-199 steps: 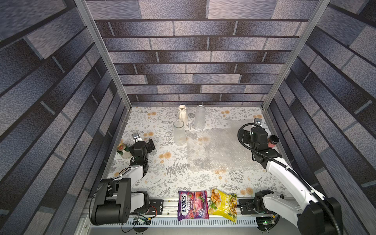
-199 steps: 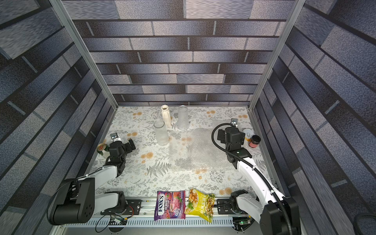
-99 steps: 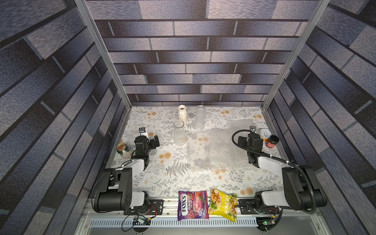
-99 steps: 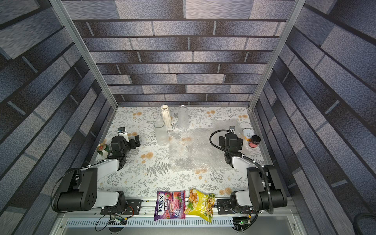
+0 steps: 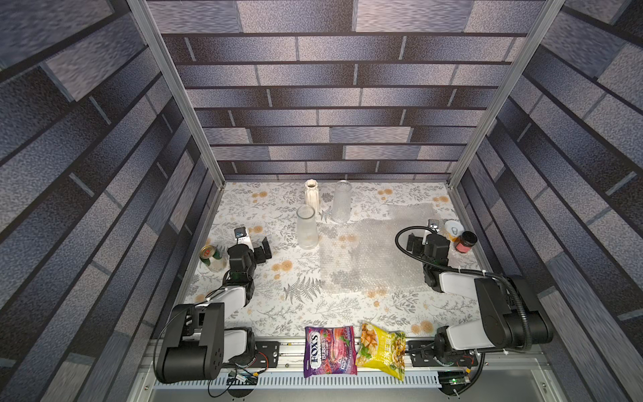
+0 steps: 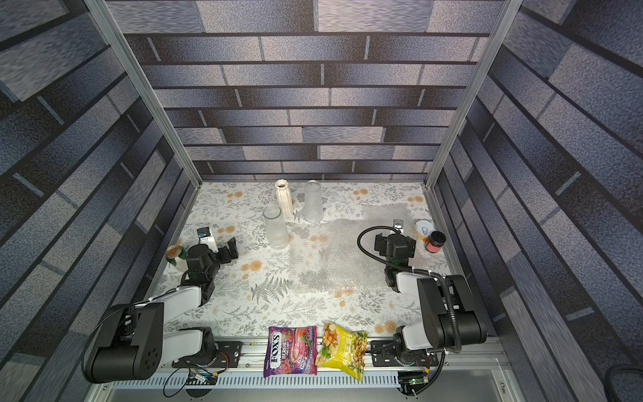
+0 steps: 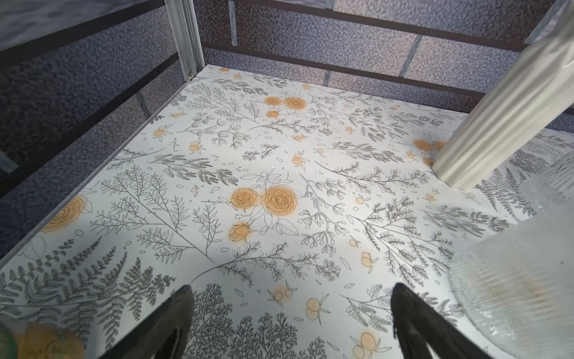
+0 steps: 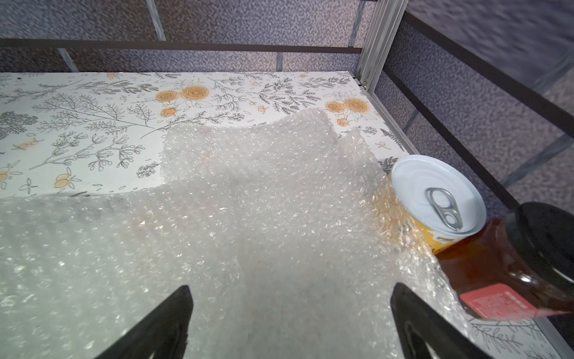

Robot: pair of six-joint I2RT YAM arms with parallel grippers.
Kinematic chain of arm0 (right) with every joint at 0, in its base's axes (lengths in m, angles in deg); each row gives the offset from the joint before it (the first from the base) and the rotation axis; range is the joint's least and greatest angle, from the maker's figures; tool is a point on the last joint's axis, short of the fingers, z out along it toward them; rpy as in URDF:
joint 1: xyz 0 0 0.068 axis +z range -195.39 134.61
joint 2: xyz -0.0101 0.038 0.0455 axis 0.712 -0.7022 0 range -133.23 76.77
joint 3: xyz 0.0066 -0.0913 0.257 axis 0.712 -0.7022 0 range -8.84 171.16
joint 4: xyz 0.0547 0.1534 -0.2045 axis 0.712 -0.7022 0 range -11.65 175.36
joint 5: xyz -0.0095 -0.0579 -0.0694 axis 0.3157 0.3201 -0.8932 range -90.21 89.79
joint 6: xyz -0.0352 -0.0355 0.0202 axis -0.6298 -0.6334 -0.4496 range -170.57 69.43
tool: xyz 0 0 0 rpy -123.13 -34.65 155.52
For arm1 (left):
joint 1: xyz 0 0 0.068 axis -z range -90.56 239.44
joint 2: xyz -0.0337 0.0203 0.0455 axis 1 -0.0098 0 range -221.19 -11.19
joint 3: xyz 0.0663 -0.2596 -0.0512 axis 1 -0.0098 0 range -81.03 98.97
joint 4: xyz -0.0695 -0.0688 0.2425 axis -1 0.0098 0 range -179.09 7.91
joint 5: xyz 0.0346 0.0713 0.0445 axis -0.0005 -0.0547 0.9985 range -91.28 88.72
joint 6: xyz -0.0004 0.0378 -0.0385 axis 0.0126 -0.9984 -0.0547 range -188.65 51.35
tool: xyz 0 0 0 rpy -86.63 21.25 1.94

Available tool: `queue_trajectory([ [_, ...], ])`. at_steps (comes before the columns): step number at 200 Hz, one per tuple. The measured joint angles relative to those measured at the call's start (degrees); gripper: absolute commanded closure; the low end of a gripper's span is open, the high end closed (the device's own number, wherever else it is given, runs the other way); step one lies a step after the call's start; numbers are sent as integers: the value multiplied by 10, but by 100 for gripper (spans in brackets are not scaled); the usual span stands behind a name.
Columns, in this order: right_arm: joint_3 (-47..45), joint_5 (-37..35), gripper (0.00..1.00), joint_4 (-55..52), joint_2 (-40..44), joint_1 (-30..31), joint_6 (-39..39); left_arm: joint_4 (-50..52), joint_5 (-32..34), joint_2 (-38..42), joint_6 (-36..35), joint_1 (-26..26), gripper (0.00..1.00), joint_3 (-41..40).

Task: Unwrap the vase from the bubble wrap
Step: Reset both arms

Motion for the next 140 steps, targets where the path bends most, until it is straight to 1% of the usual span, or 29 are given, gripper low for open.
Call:
queue_trajectory([
  [25, 0, 0, 0, 13, -1, 0, 0, -34, -7, -39, -19, -2, 0, 15],
  [40, 0, 0, 0, 16, -3, 0, 0, -49, -23, -84, -30, -6, 0, 35],
  [57, 1, 2, 0, 16, -5, -2, 0, -97, -39, -146, -38, -7, 0, 43],
  [66, 2, 7, 0, 19, -10, -3, 0, -92, -45, -164, -40, -11, 0, 46],
  [84, 6, 18, 0, 22, -20, -5, 0, -88, -56, -168, -44, -12, 0, 47],
  [97, -3, 28, 0, 59, -31, -5, -3, -78, -57, -168, -47, -12, 0, 57],
  [105, -13, 33, 0, 88, -42, -5, -5, -74, -53, -168, -46, -12, 0, 66],
  [116, -28, 37, 0, 100, -45, -5, -5, -62, -43, -168, -46, -12, 0, 81],
  [140, -31, 34, 0, 102, -48, -8, -3, -57, -30, -168, -43, -15, 0, 94],
])
